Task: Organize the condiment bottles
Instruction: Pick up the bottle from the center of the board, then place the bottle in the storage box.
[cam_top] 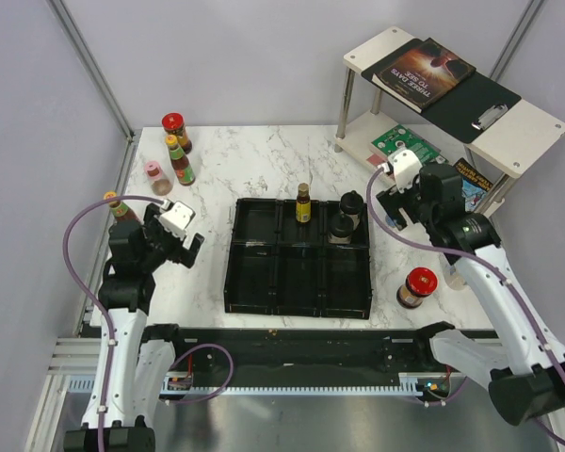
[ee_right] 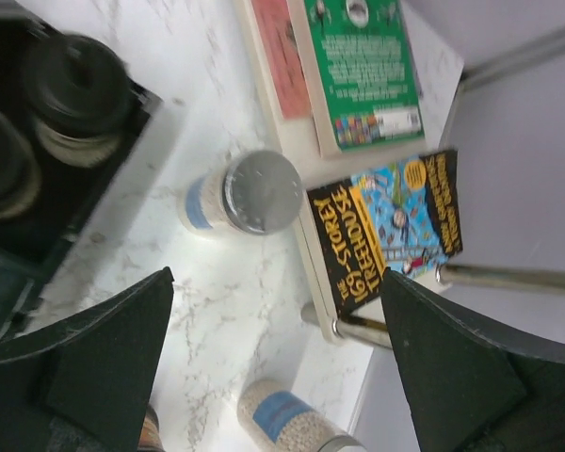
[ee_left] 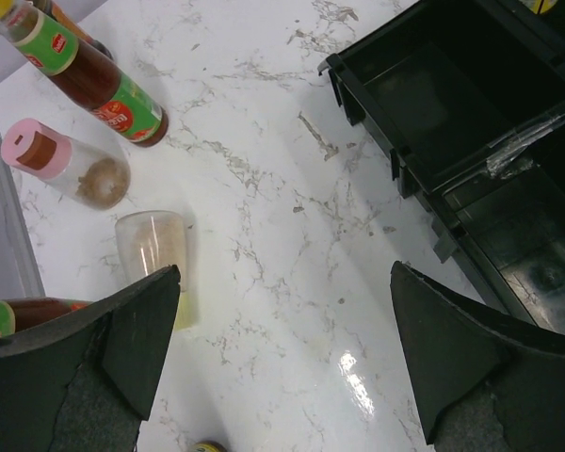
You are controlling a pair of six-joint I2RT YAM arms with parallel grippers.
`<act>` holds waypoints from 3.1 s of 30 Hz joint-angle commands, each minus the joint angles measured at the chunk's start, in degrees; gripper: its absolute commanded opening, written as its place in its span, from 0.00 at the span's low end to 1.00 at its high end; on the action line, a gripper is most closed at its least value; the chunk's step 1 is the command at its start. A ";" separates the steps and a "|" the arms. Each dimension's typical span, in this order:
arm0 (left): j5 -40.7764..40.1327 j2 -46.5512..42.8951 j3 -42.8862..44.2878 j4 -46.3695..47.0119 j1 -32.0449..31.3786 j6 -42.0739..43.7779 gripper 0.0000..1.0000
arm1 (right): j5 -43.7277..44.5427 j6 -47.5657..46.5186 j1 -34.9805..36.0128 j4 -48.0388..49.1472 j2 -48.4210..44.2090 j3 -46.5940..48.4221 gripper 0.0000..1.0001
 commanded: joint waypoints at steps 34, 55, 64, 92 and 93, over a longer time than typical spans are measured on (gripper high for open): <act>6.27 0.02 -2.72 0.19 1.02 0.02 0.99 | -25.97 8.42 -19.50 5.04 28.46 5.40 0.96; 7.59 0.02 -3.16 0.19 1.73 0.28 1.00 | -17.35 7.98 -15.19 -0.57 24.60 11.71 0.00; 7.68 -0.06 -3.16 0.19 1.99 0.19 1.00 | -16.56 8.07 -6.85 -8.31 19.67 27.52 0.00; 7.50 2.40 -3.07 0.62 4.45 -0.25 1.00 | -28.60 7.10 24.01 -7.96 51.65 61.82 0.00; 7.50 2.57 -3.07 0.45 4.54 -0.25 0.99 | -28.60 6.93 24.97 -7.79 52.53 61.82 0.00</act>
